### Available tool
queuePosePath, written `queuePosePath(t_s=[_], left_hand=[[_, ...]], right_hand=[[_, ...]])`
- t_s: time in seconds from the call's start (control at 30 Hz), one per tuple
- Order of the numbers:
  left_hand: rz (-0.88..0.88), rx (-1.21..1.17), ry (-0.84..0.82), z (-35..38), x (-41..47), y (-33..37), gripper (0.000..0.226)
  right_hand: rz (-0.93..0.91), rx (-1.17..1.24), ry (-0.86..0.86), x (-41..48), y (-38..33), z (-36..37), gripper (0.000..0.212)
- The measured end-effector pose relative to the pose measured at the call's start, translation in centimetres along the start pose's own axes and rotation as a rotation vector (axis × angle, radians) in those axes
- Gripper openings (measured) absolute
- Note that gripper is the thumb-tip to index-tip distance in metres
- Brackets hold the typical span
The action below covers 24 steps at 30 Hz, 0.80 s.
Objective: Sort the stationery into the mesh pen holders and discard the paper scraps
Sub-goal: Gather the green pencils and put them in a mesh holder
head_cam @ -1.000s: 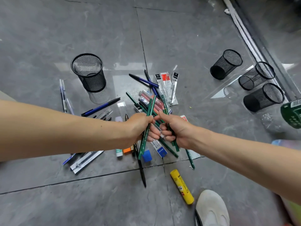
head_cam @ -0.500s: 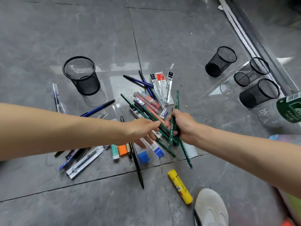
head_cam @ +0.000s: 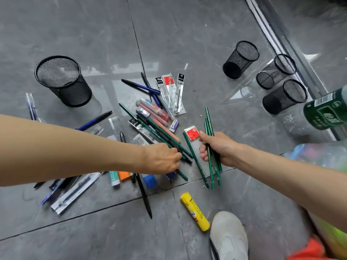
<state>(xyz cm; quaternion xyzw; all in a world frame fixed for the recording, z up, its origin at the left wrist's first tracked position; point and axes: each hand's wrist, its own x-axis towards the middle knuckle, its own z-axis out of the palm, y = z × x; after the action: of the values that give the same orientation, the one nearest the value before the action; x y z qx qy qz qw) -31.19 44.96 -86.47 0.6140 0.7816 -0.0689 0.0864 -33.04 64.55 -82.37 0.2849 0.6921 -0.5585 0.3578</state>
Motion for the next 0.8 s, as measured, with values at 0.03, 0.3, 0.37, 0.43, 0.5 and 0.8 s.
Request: queuePosePath(t_s=[0.03,0.3,0.37,0.43,0.5,0.8], left_hand=[[0.014,0.049,0.015,0.2,0.3,0.2,0.005],[0.004,-0.305,0.324,-1.6,0.5,0.1,0.023],[-0.226,-0.522,0.353,-2.7,-0.1,0.1,0.018],[-0.518,-0.678,0.377,-3.3,-0.6,0.2,0.022],[-0.737,-0.965,0.425,-3.4,-1.0,-0.2,0.011],[-1.136,-1.532,0.508,-3.0,-2.2,-2.1,0.007]], right_hand=[[-0.007,-0.041,0.018,0.0,0.3,-0.3,0.024],[-0.191,-0.72,0.214,1.1,3.0,-1.4,0.033],[-0.226,-0.788,0.211,1.4,3.1,-1.1,0.03],[-0.232,-0.824,0.202,1.7,3.2,-0.6,0.028],[-0.208,-0.859,0.213,1.9,3.3,-0.1,0.029],[-0.157,-0.606,0.292,1.7,2.6,1.8,0.028]])
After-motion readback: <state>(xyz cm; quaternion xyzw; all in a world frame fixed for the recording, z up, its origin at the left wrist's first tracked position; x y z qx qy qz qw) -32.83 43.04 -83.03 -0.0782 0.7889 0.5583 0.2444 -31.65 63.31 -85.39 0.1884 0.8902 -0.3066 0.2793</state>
